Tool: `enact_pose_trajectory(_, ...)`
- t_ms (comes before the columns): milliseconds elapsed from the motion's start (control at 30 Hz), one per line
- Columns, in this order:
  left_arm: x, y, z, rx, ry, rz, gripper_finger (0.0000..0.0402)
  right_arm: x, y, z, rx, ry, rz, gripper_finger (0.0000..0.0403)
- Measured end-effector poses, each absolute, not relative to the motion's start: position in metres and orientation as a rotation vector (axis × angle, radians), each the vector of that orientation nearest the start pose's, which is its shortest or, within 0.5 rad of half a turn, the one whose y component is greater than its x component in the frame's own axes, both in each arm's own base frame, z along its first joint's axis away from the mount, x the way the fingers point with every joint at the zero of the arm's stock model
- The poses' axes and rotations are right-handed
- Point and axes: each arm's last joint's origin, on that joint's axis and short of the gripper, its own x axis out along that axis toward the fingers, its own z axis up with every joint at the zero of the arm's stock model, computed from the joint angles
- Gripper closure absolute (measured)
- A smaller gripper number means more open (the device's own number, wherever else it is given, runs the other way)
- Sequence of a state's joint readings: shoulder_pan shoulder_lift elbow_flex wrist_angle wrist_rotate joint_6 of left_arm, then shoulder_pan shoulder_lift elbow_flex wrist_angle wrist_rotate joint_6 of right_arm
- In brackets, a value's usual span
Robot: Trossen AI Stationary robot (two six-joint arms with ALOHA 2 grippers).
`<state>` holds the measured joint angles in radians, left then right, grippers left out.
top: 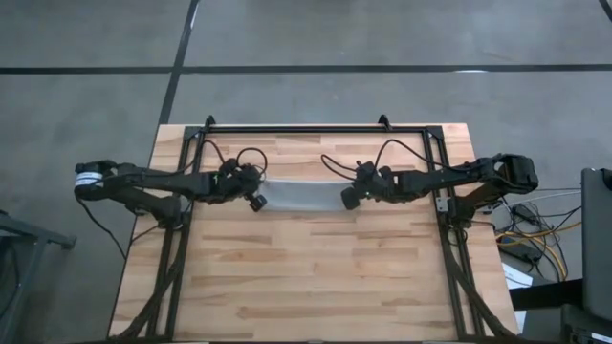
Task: Roll towel
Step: Fold the gray towel, then roll the gray towel
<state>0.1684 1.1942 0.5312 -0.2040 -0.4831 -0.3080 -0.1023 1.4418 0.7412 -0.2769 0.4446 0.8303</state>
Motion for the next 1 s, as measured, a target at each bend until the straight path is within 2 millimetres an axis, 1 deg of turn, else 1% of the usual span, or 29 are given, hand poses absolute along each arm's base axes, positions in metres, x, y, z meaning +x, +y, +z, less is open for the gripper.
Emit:
enact_pose_trajectory(100,0.2095,0.0493,0.1755,-0.125,0.755,0.727,0.0394,0.2610,-0.0398,0.1729,0.580,0.690,-0.864,0.0394)
enact_pose_trajectory(300,0.2096,0.0493,0.1757,-0.124,0.754,0.727,0.0370,0.2640,-0.0400,0.1749,0.590,0.652,-0.851,0.0394)
enact_pose_trajectory(467,0.2096,0.0493,0.1757,-0.133,0.750,0.731,0.0360,0.2655,-0.0405,0.1761,0.553,0.650,-0.827,0.0390)
enact_pose_trajectory(600,0.2094,0.0497,0.1757,-0.152,0.740,0.751,0.0351,0.2655,-0.0405,0.1761,0.565,0.645,-0.832,0.0373)
enact_pose_trajectory(800,0.2089,0.0499,0.1755,-0.151,0.741,0.759,0.0334,0.2649,-0.0405,0.1756,0.553,0.656,-0.830,0.0336)
enact_pose_trajectory(1000,0.2086,0.0494,0.1747,-0.160,0.752,0.741,0.0324,0.2644,-0.0404,0.1748,0.588,0.645,-0.843,0.0300)
